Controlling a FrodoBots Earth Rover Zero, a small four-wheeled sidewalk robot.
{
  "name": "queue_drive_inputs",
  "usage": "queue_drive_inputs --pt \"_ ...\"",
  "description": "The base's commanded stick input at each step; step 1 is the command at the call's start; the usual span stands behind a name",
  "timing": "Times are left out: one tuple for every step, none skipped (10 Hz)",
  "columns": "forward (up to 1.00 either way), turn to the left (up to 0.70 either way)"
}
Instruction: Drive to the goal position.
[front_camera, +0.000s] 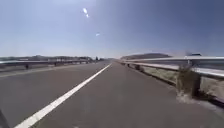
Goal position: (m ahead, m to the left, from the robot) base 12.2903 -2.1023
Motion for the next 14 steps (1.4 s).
queue_drive_inputs --pt "1.0 0.0" --pt "1.0 0.0" --pt "1.0 0.0" --pt "1.0 0.0" --pt "1.0 0.0" --pt "1.0 0.0" --pt "1.0 0.0" --pt "1.0 0.0" --pt "1.0 0.0" --pt "1.0 0.0" --pt "1.0 0.0" --pt "1.0 0.0" --pt "1.0 0.0" --pt "1.0 0.0"
